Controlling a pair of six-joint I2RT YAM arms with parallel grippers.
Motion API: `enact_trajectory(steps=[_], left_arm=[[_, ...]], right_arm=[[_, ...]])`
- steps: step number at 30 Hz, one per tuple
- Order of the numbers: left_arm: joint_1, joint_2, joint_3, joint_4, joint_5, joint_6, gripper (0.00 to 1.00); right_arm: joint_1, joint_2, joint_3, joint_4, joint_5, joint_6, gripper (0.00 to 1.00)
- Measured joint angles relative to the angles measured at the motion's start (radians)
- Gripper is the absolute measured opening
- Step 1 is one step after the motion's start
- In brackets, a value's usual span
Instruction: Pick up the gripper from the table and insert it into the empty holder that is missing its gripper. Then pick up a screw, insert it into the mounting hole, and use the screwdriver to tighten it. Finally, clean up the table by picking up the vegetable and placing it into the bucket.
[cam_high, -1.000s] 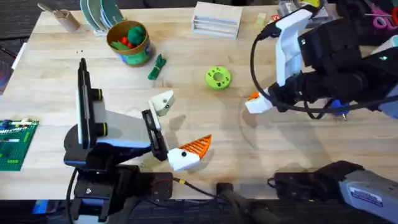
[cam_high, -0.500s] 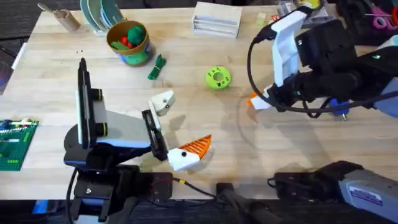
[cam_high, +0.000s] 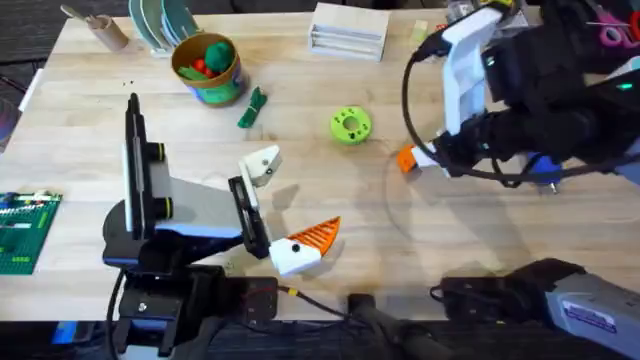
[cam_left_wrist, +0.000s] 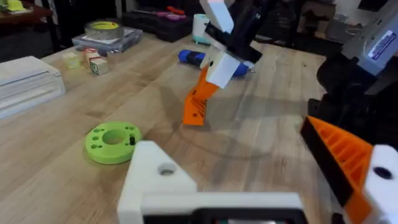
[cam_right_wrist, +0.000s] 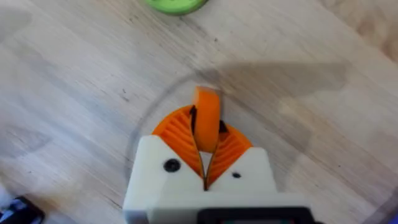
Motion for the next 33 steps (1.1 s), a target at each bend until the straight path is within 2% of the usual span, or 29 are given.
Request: enact_trajectory(steps=[7, 11, 17, 20, 21, 25, 28, 30, 33], left_arm=[[0.000, 0.000, 0.000, 0.000, 0.000, 0.000, 0.993], [0.000, 0.000, 0.000, 0.000, 0.000, 0.000, 0.993], [0.000, 0.000, 0.000, 0.000, 0.000, 0.000, 0.993], [0.000, 0.000, 0.000, 0.000, 0.000, 0.000, 0.993], [0.000, 0.000, 0.000, 0.000, 0.000, 0.000, 0.993], [0.000, 0.000, 0.000, 0.000, 0.000, 0.000, 0.993], [0.000, 0.000, 0.000, 0.000, 0.000, 0.000, 0.993], [0.000, 0.000, 0.000, 0.000, 0.000, 0.000, 0.993], [0.000, 0.000, 0.000, 0.000, 0.000, 0.000, 0.993]], right_arm=[[0.000, -0.128, 0.089, -0.033, -0.001, 0.053, 0.017], [0.000, -0.241, 0.116, -0.036, -0.005, 0.157, 0.016], [0.000, -0.414, 0.096, -0.006, -0.133, 0.362, 0.015], [0.000, -0.494, -0.004, 0.139, -0.224, 0.467, 0.014], [0.000, -0.565, -0.236, 0.485, -0.358, 0.669, 0.013], [0.018, -0.575, -0.451, 0.863, -0.434, 0.907, 0.012], [0.056, -0.574, -0.556, 1.038, -0.459, 1.033, 0.011], [0.115, -0.541, -0.601, 1.079, -0.473, 1.139, 0.011], [0.157, -0.493, -0.604, 1.103, -0.472, 1.197, 0.011]])
